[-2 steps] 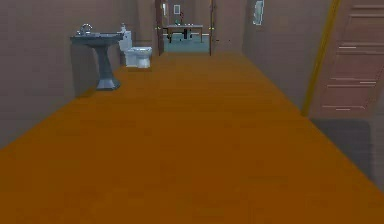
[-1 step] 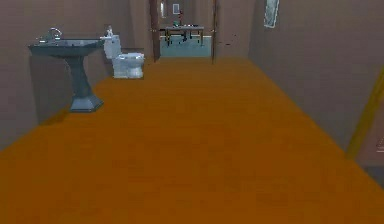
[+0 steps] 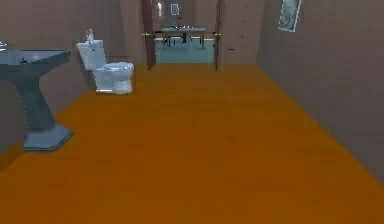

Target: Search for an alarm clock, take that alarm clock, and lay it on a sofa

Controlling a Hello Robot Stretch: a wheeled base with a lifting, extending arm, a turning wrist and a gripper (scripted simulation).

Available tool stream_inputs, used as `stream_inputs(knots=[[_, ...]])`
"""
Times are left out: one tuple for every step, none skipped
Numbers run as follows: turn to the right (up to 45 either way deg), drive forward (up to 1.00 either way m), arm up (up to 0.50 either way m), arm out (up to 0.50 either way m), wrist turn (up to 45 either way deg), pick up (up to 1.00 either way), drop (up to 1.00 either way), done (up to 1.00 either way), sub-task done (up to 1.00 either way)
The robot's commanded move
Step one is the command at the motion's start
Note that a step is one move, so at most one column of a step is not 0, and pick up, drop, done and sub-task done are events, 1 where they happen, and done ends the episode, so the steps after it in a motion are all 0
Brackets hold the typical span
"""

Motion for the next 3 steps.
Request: stream_inputs(knots=[[0.0, 1.0, 0.0, 0.0, 0.0, 0.0, 0.0, 0.0, 0.0], [0.0, 1.0, 0.0, 0.0, 0.0, 0.0, 0.0, 0.0, 0.0], [0.0, 1.0, 0.0, 0.0, 0.0, 0.0, 0.0, 0.0, 0.0]])
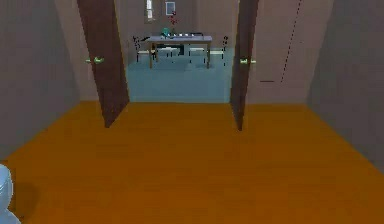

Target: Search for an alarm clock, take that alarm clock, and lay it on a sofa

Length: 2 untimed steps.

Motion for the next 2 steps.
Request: stream_inputs(knots=[[0.0, 1.0, 0.0, 0.0, 0.0, 0.0, 0.0, 0.0, 0.0], [0.0, 1.0, 0.0, 0.0, 0.0, 0.0, 0.0, 0.0, 0.0]])
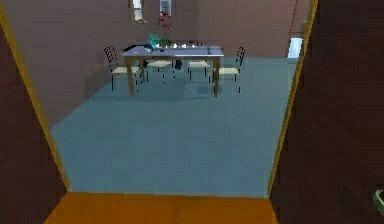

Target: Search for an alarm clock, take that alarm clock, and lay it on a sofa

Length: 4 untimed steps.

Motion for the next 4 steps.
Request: stream_inputs(knots=[[0.0, 0.15, 0.0, 0.0, 0.0, 0.0, 0.0, 0.0, 0.0], [0.0, 1.0, 0.0, 0.0, 0.0, 0.0, 0.0, 0.0, 0.0], [6.0, 0.0, 0.0, 0.0, 0.0, 0.0, 0.0, 0.0, 0.0], [0.0, 0.5, 0.0, 0.0, 0.0, 0.0, 0.0, 0.0, 0.0]])
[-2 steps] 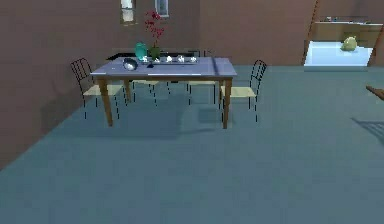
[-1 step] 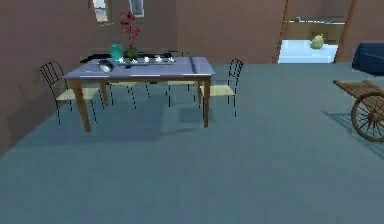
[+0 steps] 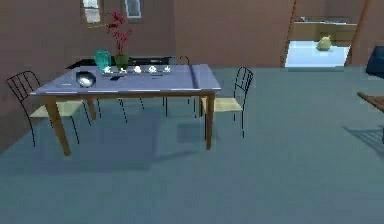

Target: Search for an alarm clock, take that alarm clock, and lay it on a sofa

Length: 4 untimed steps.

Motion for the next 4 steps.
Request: stream_inputs(knots=[[36.0, 0.0, 0.0, 0.0, 0.0, 0.0, 0.0, 0.0, 0.0], [0.0, 1.0, 0.0, 0.0, 0.0, 0.0, 0.0, 0.0, 0.0], [3.0, 0.0, 0.0, 0.0, 0.0, 0.0, 0.0, 0.0, 0.0], [0.0, 1.0, 0.0, 0.0, 0.0, 0.0, 0.0, 0.0, 0.0]])
